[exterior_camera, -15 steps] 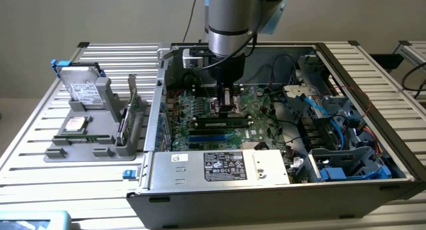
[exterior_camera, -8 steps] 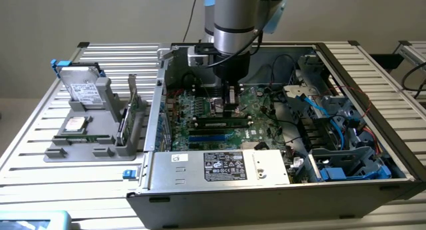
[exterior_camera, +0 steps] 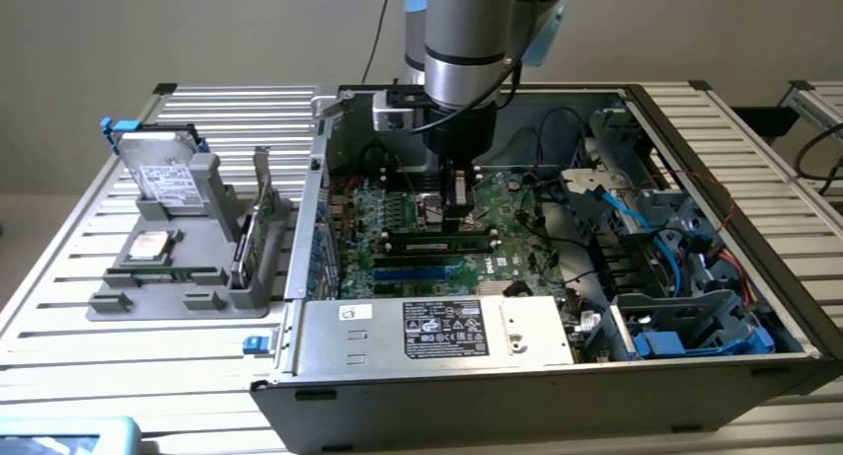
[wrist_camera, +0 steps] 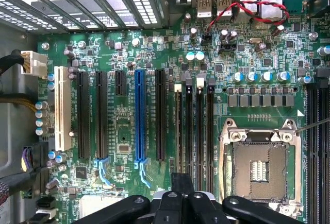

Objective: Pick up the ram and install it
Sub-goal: 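Press down the ram until it locks into place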

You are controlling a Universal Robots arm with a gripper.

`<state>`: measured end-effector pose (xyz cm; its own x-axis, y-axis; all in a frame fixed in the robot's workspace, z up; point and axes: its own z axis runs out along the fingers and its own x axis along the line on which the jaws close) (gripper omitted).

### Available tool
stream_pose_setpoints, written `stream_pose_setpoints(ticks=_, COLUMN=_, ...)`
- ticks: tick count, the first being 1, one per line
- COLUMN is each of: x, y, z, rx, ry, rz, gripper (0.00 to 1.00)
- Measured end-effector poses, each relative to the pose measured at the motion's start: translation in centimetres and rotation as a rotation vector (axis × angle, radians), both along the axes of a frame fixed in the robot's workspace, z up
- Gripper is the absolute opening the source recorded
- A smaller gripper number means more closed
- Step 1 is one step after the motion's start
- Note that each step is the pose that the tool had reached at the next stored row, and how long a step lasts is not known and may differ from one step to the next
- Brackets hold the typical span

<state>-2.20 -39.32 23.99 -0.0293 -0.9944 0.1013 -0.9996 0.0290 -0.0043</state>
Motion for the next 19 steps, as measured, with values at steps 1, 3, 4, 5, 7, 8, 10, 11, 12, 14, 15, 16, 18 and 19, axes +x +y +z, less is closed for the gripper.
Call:
stream_pose_setpoints(ticks=1, x=0.01, y=0.0, z=0.0, rx=0.0, ry=0.0, rz=0.0, gripper=0.11)
stream_pose_setpoints(ticks=3, x=0.0, y=0.0, z=0.0, rx=-0.0001, ry=0.0001, rz=-0.004, gripper=0.11)
stream_pose_setpoints(ticks=4, x=0.01, y=0.0, z=0.01, rx=-0.0002, ry=0.0001, rz=-0.014, gripper=0.11)
stream_pose_setpoints(ticks=5, x=0.01, y=0.0, z=0.01, rx=-0.0002, ry=0.0002, rz=-0.027, gripper=0.11)
stream_pose_setpoints(ticks=7, x=0.01, y=0.0, z=0.0, rx=-0.0001, ry=0.0001, rz=-0.057, gripper=0.11)
stream_pose_setpoints(ticks=8, x=0.01, y=0.0, z=0.0, rx=0.0, ry=0.0, rz=-0.074, gripper=0.11)
stream_pose_setpoints(ticks=10, x=0.0, y=0.0, z=0.0, rx=-0.0001, ry=0.0, rz=-0.105, gripper=0.11)
stream_pose_setpoints(ticks=11, x=0.0, y=0.0, z=0.0, rx=0.0, ry=0.0, rz=-0.119, gripper=0.11)
stream_pose_setpoints(ticks=12, x=0.01, y=0.0, z=0.0, rx=-0.0001, ry=0.0, rz=-0.134, gripper=0.11)
stream_pose_setpoints(ticks=14, x=0.01, y=0.0, z=0.0, rx=-0.0001, ry=0.0001, rz=-0.163, gripper=0.11)
stream_pose_setpoints(ticks=15, x=0.0, y=0.0, z=0.0, rx=-0.0001, ry=0.0, rz=-0.179, gripper=0.11)
stream_pose_setpoints(ticks=16, x=0.01, y=0.0, z=0.0, rx=0.0, ry=0.0, rz=-0.194, gripper=0.11)
stream_pose_setpoints(ticks=18, x=0.01, y=0.0, z=0.0, rx=0.0, ry=0.0, rz=-0.226, gripper=0.11)
stream_pose_setpoints(ticks=19, x=0.01, y=0.0, z=0.0, rx=0.0, ry=-0.0001, rz=-0.24, gripper=0.11)
